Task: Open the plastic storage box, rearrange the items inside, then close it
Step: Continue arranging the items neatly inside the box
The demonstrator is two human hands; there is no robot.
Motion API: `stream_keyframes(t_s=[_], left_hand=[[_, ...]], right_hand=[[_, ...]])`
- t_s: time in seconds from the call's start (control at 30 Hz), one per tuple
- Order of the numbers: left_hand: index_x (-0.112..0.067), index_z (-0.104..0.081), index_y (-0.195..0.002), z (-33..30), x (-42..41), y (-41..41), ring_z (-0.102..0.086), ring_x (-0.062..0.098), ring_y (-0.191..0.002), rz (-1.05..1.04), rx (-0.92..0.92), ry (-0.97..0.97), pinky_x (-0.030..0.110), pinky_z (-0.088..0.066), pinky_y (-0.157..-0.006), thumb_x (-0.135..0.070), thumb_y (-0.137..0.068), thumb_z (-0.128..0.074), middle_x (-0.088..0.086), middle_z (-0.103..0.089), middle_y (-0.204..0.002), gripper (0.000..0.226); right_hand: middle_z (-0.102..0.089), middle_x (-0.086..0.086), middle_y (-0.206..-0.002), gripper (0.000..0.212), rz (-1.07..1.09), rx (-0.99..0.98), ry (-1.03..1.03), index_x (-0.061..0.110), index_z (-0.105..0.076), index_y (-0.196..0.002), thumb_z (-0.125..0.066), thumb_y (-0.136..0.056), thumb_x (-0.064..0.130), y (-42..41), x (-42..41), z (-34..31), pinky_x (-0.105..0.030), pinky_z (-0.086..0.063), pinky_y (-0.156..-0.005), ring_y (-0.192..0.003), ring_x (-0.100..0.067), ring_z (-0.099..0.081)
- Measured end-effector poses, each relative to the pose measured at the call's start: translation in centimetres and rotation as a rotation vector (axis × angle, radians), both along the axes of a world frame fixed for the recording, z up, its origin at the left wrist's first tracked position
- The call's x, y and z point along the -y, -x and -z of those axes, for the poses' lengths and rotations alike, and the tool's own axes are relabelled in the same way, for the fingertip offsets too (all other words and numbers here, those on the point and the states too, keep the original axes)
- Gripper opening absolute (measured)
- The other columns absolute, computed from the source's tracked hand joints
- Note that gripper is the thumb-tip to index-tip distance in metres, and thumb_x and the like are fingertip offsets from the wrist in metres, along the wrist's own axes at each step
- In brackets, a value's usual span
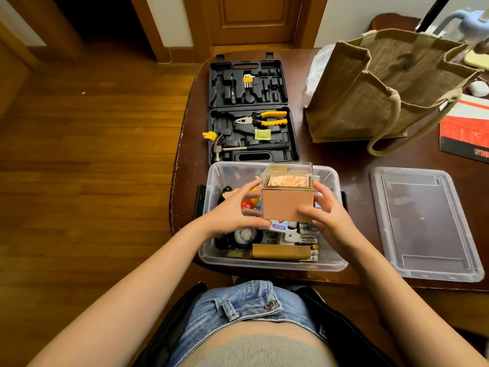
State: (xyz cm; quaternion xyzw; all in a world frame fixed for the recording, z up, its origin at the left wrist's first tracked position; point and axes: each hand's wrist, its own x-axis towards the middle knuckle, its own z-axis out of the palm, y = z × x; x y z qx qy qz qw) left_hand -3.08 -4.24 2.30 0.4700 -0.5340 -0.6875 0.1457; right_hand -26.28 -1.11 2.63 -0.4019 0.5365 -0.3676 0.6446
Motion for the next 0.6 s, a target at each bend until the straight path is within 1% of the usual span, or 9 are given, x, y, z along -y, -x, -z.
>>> stream_keyframes(t_s=[0.1, 0.17, 0.2, 0.23, 0.3, 0.37, 0.47, 0.53, 0.6], left_hand=[[-0.041, -0.027, -0.145, -1.3, -0.6, -1.7, -0.051, 0.028, -0.126, -0.039, -0.289, -0.3, 0.045, -0.051, -0.095, -0.022, -0.072, -0.082, 0.006, -0.04, -0.147, 0.093], [-0.041, -0.038, -0.138, -1.8, -0.7, -2.3, -0.056, 0.033, -0.121, -0.109, -0.41, -0.396, 0.045, -0.051, -0.093, -0.046, -0.064, -0.082, 0.008, -0.053, -0.138, 0.086], [-0.04, -0.044, -0.132, -2.1, -0.6, -2.3, -0.058, 0.033, -0.118, -0.144, -0.408, -0.408, 0.045, -0.052, -0.093, -0.057, -0.063, -0.077, 0.008, -0.059, -0.132, 0.079], [-0.038, -0.046, -0.13, -2.2, -0.5, -2.3, -0.061, 0.03, -0.114, -0.184, -0.367, -0.391, 0.044, -0.053, -0.092, -0.063, -0.067, -0.07, 0.007, -0.062, -0.127, 0.072], [-0.034, -0.048, -0.131, -2.2, -0.5, -2.3, -0.067, 0.023, -0.102, -0.273, -0.264, -0.305, 0.039, -0.057, -0.084, -0.061, -0.08, -0.058, 0.007, -0.065, -0.122, 0.059], [-0.033, -0.055, -0.126, -1.9, -0.9, -2.6, -0.067, 0.018, -0.094, -0.393, -0.25, -0.237, 0.032, -0.055, -0.073, -0.06, -0.081, -0.051, 0.008, -0.067, -0.119, 0.052], [-0.034, -0.063, -0.116, -1.5, -1.5, -3.7, -0.064, 0.013, -0.089, -0.602, -0.298, -0.139, 0.026, -0.051, -0.064, -0.061, -0.08, -0.046, 0.006, -0.069, -0.114, 0.048], [-0.038, -0.067, -0.107, -1.3, -1.9, -4.6, -0.063, 0.01, -0.085, -0.718, -0.319, -0.078, 0.023, -0.048, -0.061, -0.063, -0.081, -0.043, 0.003, -0.07, -0.11, 0.044], [-0.04, -0.066, -0.107, -1.1, -2.1, -5.5, -0.062, 0.009, -0.089, -0.798, -0.312, -0.031, 0.024, -0.047, -0.066, -0.064, -0.081, -0.041, 0.0, -0.07, -0.111, 0.043]], right_hand=[[-0.052, -0.003, -0.132, 0.093, -0.021, -0.017, 0.008, 0.032, -0.04, -0.135, -0.081, -0.052, 0.039, -0.7, 0.4, -0.2, -0.034, -0.054, -0.085, -0.113, -0.019, -0.06], [-0.048, 0.003, -0.133, 0.09, -0.082, -0.051, 0.049, 0.039, -0.039, -0.131, -0.083, -0.052, 0.035, -1.5, 0.6, -0.5, -0.032, -0.055, -0.087, -0.113, -0.015, -0.06], [-0.047, 0.007, -0.133, 0.087, -0.126, -0.064, 0.075, 0.043, -0.04, -0.128, -0.084, -0.053, 0.033, -2.1, 0.7, -0.7, -0.028, -0.054, -0.087, -0.113, -0.011, -0.06], [-0.046, 0.01, -0.133, 0.086, -0.166, -0.078, 0.098, 0.046, -0.039, -0.126, -0.086, -0.056, 0.029, -2.7, 0.8, -0.8, -0.024, -0.053, -0.087, -0.113, -0.007, -0.059], [-0.043, 0.013, -0.135, 0.085, -0.209, -0.099, 0.135, 0.044, -0.037, -0.129, -0.086, -0.064, 0.022, -4.0, 1.1, -1.1, -0.019, -0.052, -0.087, -0.112, -0.002, -0.058], [-0.042, 0.014, -0.135, 0.085, -0.234, -0.138, 0.171, 0.041, -0.034, -0.134, -0.083, -0.067, 0.025, -5.3, 1.4, -1.5, -0.016, -0.051, -0.086, -0.114, -0.001, -0.055], [-0.041, 0.011, -0.138, 0.082, -0.29, -0.262, 0.196, 0.034, -0.031, -0.139, -0.078, -0.071, 0.035, -6.6, 1.9, -1.3, -0.025, -0.048, -0.093, -0.119, -0.006, -0.05], [-0.052, 0.008, -0.128, 0.062, -0.356, -0.414, 0.181, 0.025, -0.042, -0.135, -0.071, -0.08, 0.037, -7.3, 2.2, -0.6, -0.028, -0.047, -0.093, -0.114, -0.009, -0.054], [-0.062, 0.005, -0.112, 0.035, -0.499, -0.609, 0.2, 0.02, -0.057, -0.118, -0.064, -0.087, 0.034, -8.3, 2.3, 0.3, -0.025, -0.048, -0.085, -0.103, -0.013, -0.06]])
